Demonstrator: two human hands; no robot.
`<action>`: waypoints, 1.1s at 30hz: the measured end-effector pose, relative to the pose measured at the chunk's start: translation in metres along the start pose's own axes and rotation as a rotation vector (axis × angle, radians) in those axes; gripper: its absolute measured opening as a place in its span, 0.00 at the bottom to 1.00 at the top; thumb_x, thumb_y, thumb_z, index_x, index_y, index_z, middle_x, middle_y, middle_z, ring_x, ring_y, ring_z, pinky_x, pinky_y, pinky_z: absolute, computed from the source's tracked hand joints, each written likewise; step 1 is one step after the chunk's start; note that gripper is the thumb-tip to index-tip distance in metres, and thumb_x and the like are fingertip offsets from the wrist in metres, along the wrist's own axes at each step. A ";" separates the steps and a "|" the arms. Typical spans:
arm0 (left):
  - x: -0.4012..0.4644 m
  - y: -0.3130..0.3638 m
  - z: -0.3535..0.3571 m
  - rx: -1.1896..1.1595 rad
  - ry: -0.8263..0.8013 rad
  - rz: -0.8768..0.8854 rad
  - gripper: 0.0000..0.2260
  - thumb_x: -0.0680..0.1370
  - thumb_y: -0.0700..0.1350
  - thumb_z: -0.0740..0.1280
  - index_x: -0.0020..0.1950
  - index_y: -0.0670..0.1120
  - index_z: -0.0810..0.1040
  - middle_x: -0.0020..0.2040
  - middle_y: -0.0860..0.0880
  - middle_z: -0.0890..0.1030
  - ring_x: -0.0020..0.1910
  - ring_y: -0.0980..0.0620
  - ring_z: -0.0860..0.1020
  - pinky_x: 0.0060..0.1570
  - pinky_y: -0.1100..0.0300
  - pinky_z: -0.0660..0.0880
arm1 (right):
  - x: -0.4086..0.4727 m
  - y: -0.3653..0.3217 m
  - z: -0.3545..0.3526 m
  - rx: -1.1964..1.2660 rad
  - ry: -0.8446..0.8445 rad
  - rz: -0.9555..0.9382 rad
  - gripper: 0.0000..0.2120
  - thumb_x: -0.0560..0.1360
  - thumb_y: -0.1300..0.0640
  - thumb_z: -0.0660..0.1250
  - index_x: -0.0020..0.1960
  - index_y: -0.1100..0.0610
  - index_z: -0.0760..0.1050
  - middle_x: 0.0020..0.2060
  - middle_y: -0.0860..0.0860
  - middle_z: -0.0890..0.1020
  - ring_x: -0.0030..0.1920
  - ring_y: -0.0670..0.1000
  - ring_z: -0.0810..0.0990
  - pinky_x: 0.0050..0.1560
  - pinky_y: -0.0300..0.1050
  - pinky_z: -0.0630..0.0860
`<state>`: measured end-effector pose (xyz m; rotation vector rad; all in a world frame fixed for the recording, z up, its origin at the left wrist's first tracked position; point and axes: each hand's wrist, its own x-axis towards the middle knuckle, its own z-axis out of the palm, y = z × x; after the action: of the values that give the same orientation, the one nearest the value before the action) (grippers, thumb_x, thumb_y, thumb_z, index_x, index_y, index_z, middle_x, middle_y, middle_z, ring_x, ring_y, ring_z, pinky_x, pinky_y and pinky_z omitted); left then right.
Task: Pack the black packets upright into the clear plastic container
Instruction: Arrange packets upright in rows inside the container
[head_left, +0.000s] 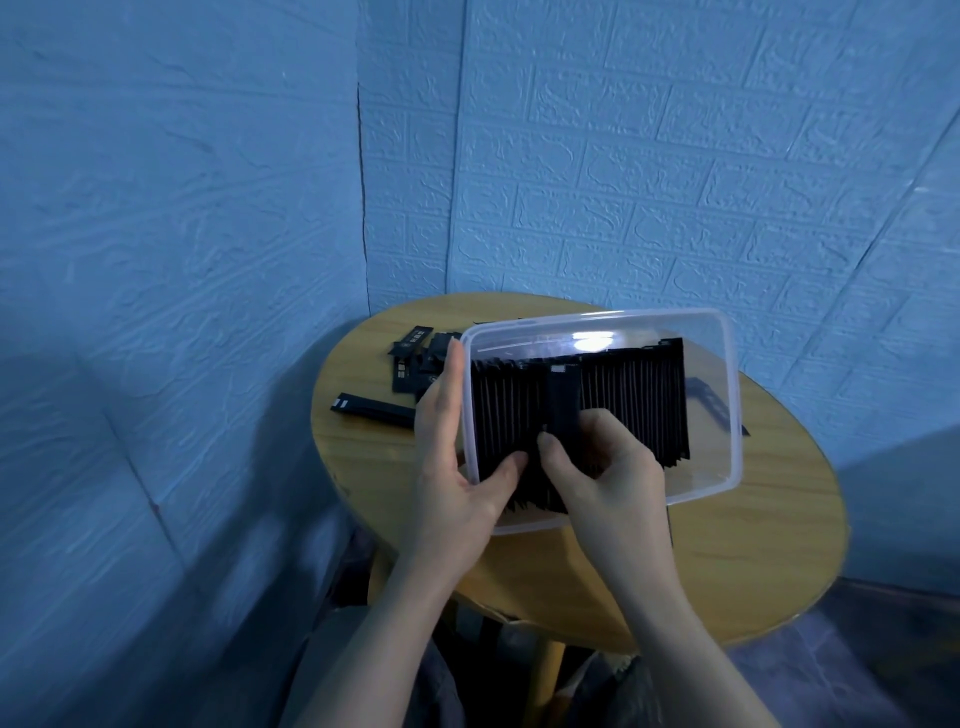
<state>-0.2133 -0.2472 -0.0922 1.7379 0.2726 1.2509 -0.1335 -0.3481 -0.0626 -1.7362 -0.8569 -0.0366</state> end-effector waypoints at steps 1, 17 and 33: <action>0.000 0.000 0.000 0.000 0.000 0.005 0.43 0.72 0.32 0.72 0.76 0.60 0.53 0.72 0.64 0.60 0.73 0.69 0.58 0.67 0.75 0.58 | -0.001 0.000 -0.001 -0.001 0.002 -0.008 0.04 0.75 0.54 0.69 0.44 0.54 0.77 0.35 0.46 0.81 0.38 0.44 0.79 0.36 0.43 0.76; 0.000 -0.001 0.000 0.011 0.000 -0.001 0.45 0.73 0.32 0.72 0.76 0.63 0.52 0.72 0.63 0.60 0.73 0.68 0.58 0.65 0.76 0.59 | 0.009 0.006 -0.002 0.215 -0.079 0.074 0.03 0.74 0.57 0.72 0.47 0.54 0.79 0.41 0.49 0.84 0.45 0.47 0.82 0.47 0.47 0.80; -0.001 -0.002 0.000 0.039 0.002 0.013 0.47 0.72 0.31 0.73 0.77 0.64 0.51 0.72 0.66 0.59 0.73 0.70 0.57 0.65 0.77 0.58 | 0.011 0.010 -0.004 0.117 -0.090 0.061 0.07 0.80 0.59 0.63 0.48 0.49 0.78 0.40 0.47 0.83 0.43 0.43 0.81 0.42 0.40 0.77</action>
<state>-0.2134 -0.2465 -0.0939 1.7743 0.2883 1.2641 -0.1180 -0.3467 -0.0642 -1.6626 -0.8537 0.1309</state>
